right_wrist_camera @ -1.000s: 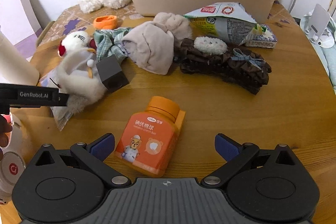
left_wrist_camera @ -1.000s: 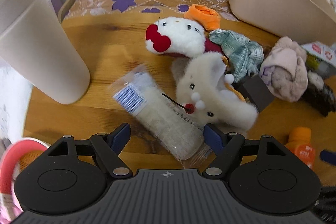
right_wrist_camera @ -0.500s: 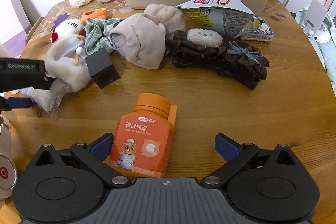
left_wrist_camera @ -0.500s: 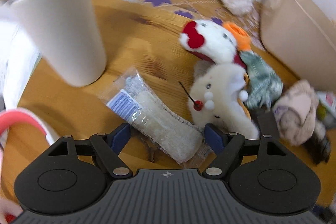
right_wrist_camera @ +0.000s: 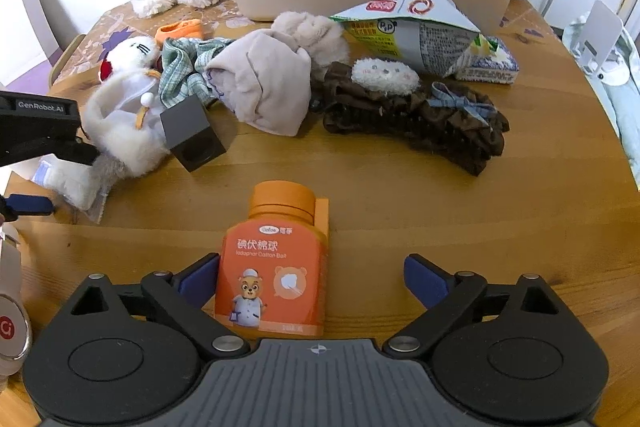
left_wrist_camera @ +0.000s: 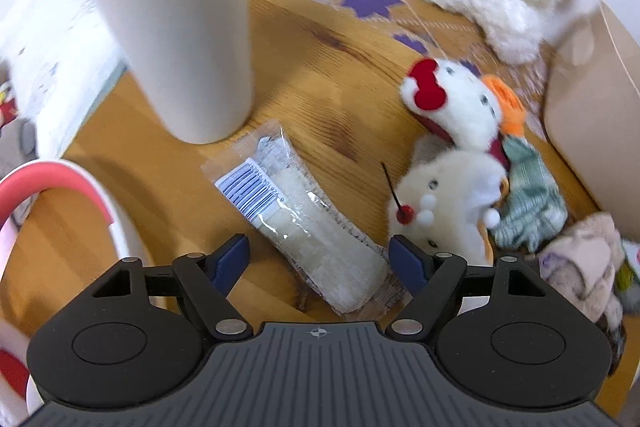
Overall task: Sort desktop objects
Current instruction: 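Grasp the clear packet with the left tool while the right grasps the orange bottle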
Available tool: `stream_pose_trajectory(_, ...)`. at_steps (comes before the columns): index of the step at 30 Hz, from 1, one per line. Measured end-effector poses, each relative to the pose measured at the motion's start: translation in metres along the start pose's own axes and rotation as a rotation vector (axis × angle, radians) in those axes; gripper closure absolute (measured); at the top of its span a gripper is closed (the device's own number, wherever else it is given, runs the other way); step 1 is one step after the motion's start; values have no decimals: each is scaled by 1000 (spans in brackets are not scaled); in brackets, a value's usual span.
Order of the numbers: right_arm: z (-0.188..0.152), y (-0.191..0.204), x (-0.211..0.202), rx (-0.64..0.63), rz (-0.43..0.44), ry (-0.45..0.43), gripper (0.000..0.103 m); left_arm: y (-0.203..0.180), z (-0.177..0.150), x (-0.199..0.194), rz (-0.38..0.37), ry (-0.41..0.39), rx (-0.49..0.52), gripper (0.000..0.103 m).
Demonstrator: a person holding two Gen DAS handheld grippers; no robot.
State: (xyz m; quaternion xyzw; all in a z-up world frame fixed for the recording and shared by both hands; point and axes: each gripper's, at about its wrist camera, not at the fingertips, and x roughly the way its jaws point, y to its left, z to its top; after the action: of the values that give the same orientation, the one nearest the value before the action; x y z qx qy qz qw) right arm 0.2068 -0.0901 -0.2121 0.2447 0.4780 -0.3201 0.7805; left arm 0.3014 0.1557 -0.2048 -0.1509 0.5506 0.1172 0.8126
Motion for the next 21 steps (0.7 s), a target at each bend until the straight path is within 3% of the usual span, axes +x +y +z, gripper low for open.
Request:
stream_pose_trajectory(6,1,0,1,3,5,3,5,7,5,-8,-5,-31,-46,24)
stream_pose_trajectory(10,2,0,2,-4,2,4,5,5,10,8,7,36,-44,22)
stream_pose_trajectory(16,4,-2,3,-11,-1,-2,7,-14,4,15,82,9,65,21)
stream_pose_trajectory(19,5,-5,4,-15,6,-3,11,-17,-2,15,96,0,116,23)
stream_pose_trajectory(21,6,-7,4,-14,18,-4,21,-16,-5,12,90,-10,127,29)
